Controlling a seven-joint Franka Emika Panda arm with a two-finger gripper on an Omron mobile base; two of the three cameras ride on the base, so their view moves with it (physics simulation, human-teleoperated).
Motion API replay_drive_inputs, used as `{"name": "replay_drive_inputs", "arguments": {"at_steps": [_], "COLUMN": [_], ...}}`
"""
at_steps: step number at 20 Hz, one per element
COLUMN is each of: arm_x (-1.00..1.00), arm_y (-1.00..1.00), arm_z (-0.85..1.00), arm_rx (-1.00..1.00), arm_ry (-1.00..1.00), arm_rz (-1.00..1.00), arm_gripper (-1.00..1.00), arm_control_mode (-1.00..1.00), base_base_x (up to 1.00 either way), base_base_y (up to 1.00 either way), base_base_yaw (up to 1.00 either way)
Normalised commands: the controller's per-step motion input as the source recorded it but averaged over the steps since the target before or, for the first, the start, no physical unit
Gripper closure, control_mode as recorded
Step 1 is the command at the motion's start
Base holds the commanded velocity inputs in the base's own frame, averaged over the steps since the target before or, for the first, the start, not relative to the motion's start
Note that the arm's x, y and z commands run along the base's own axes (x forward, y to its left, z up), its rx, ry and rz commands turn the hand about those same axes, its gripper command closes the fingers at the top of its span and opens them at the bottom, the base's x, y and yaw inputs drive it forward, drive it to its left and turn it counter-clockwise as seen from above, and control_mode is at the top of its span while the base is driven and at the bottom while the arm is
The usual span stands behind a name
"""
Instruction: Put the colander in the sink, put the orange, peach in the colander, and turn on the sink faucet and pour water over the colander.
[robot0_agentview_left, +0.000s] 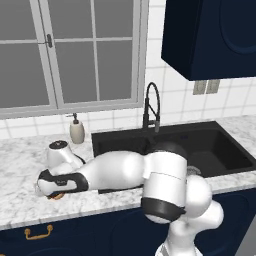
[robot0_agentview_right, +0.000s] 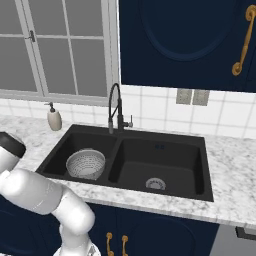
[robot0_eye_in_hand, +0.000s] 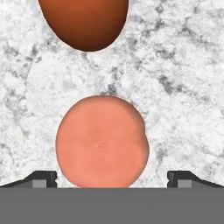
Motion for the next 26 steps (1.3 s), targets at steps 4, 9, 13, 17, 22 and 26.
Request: {"name": "replay_drive_inputs", "arguments": {"at_steps": [4,9,13,17,22,26], "arm_x": [0.08,0.07,0.0,0.0,-0.2,-0.36], "arm_y": [0.12,0.06,0.0,-0.03,-0.28,-0.6], "arm_z": [-0.16,-0.14,-0.25,-0.34,-0.32,-0.13], "arm_rx": [-0.07,-0.07,-0.08,-0.1,-0.01,0.0], "arm_ry": [0.0,0.0,0.0,0.0,0.0,-0.01], "arm_rz": [0.0,0.0,0.0,0.0,0.0,-0.01], "arm_gripper": [-1.0,-1.0,-1.0,-1.0,1.0,1.0], "arm_control_mode": [-1.0,-1.0,-1.0,-1.0,-1.0,-1.0], "base_base_x": [0.0,0.0,0.0,0.0,0.0,0.0], "base_base_y": [0.0,0.0,0.0,0.0,0.0,0.0], "base_base_yaw": [0.0,0.0,0.0,0.0,0.0,0.0]}}
